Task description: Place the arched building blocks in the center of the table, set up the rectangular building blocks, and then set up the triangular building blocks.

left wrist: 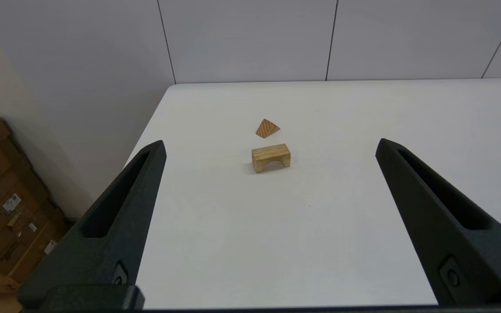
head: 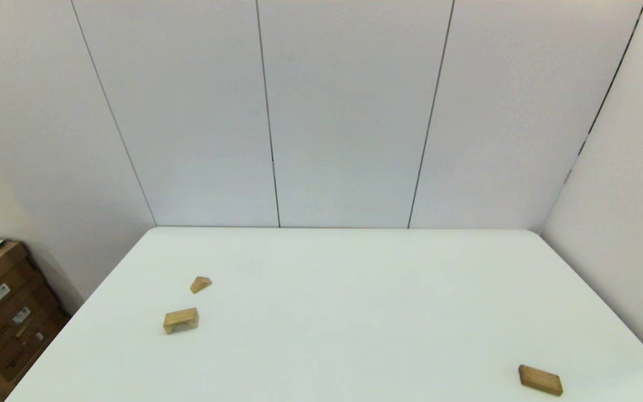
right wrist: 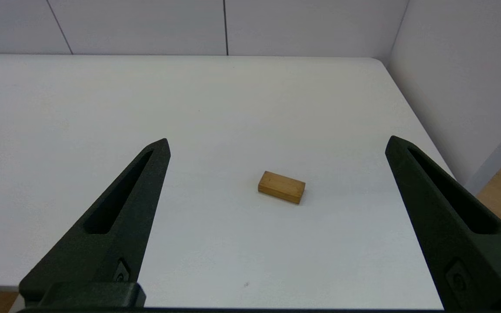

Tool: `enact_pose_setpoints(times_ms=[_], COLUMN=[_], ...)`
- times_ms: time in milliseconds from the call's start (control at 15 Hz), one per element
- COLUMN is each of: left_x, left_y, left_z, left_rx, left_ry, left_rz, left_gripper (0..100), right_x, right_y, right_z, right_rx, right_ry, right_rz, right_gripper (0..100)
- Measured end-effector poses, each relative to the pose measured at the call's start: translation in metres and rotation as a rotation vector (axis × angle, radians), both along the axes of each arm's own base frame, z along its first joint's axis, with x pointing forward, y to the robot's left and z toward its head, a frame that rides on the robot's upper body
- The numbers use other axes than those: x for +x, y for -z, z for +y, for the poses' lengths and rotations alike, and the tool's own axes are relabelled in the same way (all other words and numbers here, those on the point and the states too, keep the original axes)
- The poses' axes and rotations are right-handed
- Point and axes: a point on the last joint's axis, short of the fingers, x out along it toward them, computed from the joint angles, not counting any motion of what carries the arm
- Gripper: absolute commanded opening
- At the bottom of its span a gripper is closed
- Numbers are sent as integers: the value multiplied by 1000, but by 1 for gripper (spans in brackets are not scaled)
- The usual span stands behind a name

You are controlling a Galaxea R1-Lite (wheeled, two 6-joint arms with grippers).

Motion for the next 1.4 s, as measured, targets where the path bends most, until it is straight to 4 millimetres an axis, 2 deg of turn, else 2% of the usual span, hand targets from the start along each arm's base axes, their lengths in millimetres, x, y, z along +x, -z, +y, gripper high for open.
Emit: enact_pose_setpoints(times_ms=[1200, 1267, 1400], left_x=[0, -1, -6], left_y=[0, -2, -21], left_z=[0, 0, 0], left_rx=[6, 7, 6], left_ry=[-3, -4, -1], left_rz=[2, -6, -53], left_gripper=[100, 100, 100], right_x=[0, 0, 0], right_y=[0, 0, 0], right_z=[0, 0, 0], right_rx=[0, 0, 0], right_ry=[0, 0, 0], right_rz=[0, 0, 0], right_gripper=[100, 100, 100])
